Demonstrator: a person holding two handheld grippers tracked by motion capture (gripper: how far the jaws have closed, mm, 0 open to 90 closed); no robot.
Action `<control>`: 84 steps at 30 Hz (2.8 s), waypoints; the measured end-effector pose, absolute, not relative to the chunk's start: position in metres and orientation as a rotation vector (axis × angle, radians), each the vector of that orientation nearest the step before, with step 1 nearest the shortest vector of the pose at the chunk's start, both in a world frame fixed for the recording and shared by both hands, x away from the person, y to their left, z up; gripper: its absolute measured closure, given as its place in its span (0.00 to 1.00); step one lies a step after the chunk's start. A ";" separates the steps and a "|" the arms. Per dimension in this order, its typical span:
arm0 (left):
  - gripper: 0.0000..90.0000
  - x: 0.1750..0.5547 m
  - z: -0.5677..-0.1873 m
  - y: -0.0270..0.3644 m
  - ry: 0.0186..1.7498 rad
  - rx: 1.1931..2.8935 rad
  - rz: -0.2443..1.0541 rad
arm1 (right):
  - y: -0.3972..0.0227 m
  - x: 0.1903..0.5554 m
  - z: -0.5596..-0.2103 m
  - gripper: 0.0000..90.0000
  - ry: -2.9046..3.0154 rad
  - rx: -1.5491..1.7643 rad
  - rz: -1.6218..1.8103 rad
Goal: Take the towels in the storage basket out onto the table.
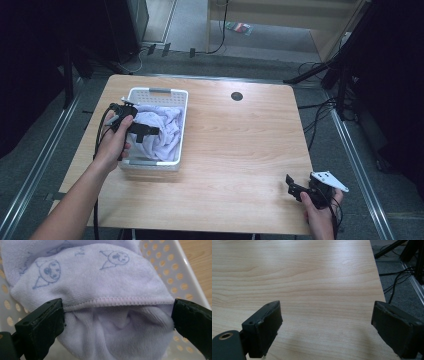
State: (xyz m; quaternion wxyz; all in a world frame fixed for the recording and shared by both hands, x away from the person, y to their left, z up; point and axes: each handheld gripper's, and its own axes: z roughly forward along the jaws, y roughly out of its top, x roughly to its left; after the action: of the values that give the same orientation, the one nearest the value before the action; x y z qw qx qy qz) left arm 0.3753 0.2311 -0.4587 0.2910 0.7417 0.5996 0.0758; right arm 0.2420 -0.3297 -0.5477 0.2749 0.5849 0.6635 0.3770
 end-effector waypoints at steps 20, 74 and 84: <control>0.00 0.411 -0.489 0.193 1.662 2.237 0.145 | -0.329 0.243 -0.548 0.11 1.794 1.572 1.004; 0.62 0.408 -0.495 0.198 1.528 2.402 0.360 | -0.329 0.244 -0.548 0.13 1.792 1.588 0.979; 0.62 0.412 -0.468 0.210 1.521 2.343 0.332 | -0.329 0.244 -0.548 0.13 1.791 1.598 0.978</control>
State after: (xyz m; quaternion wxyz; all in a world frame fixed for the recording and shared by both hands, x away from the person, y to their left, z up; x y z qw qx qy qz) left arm 0.4123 0.2098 -0.4677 0.1634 0.8217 0.5334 0.1164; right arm 0.2440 -0.3287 -0.5482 0.2715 0.5935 0.6650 0.3632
